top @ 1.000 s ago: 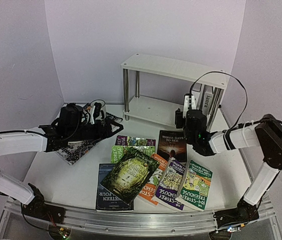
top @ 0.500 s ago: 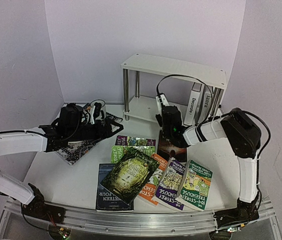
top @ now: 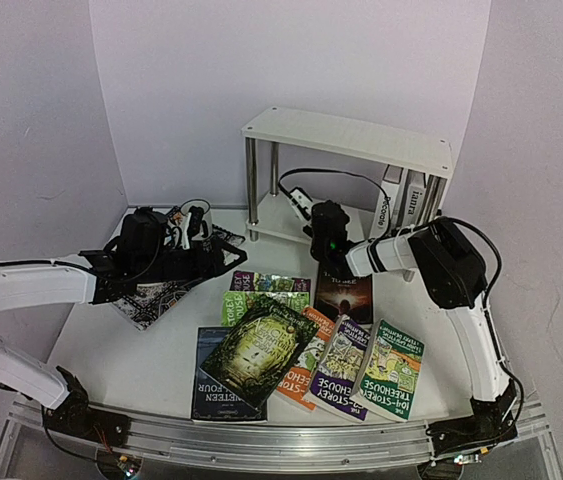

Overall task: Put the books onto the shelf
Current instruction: Adjust the book on the shelf.

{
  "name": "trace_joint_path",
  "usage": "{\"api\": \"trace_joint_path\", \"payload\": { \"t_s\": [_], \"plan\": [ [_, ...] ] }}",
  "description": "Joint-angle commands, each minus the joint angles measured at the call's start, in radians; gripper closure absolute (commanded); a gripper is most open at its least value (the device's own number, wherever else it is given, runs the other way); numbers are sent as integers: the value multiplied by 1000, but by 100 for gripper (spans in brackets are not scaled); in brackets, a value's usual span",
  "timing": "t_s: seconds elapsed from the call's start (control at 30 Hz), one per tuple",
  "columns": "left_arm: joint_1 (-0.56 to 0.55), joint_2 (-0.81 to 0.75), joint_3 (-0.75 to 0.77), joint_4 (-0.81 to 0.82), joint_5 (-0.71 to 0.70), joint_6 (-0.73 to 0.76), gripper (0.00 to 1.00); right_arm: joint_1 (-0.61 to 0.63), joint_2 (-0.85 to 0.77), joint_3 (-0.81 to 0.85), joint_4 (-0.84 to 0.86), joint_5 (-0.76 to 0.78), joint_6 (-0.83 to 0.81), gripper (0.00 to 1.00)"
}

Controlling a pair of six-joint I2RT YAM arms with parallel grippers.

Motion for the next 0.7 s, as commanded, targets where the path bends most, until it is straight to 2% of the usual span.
{"api": "trace_joint_path", "payload": {
  "t_s": [0.0,0.33,0.67],
  "plan": [
    [-6,6,28,49,-6,26,1,-50,50,117,-6,63,-126,100],
    [-6,-7,22,47,-3,23,1,-113,155,298,-126,154,-161,100],
    [-6,-19,19,47,-5,23,1,-144,207,355,-166,211,-190,100]
  ]
}}
